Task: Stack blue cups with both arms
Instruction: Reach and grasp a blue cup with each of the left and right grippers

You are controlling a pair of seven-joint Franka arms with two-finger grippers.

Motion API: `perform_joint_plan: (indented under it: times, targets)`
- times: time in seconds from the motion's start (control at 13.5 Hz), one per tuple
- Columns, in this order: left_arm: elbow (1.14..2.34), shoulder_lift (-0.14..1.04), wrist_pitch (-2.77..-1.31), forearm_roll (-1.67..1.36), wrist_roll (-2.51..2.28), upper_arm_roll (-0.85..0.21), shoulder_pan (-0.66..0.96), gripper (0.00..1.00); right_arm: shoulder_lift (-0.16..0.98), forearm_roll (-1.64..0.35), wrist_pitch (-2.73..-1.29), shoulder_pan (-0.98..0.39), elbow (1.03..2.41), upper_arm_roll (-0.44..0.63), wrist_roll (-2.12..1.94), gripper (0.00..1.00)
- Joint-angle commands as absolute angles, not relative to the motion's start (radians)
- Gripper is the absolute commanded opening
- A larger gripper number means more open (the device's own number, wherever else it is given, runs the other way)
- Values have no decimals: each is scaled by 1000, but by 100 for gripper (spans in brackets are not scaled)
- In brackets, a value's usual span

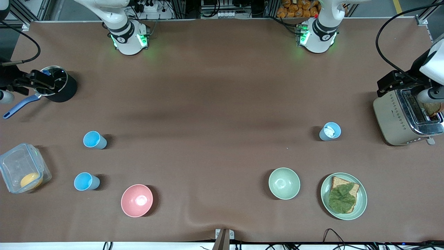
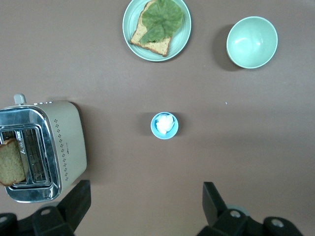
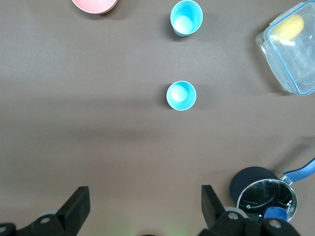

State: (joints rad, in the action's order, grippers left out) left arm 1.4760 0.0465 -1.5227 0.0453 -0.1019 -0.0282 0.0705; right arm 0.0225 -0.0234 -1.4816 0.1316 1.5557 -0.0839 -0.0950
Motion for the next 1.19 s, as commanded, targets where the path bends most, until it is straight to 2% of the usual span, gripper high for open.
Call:
perform_joint_plan:
  times: [0.0, 0.67, 0.89, 1.11]
  targets:
    - [1480, 34, -1494, 35, -77, -12, 87, 100, 17, -8, -1479, 130, 1552, -86, -97, 100]
    - [1499, 104, -1515, -35, -100, -11, 60, 100, 18, -14, -1480, 132, 1552, -84, -95, 100]
    - [1610, 97, -1606, -32, -101, -11, 60, 100, 24, -20, -1479, 127, 1551, -86, -98, 100]
    - [1768, 75, -1770, -32, -100, -15, 48, 100, 37, -23, -1471, 135, 1554, -84, -103, 100]
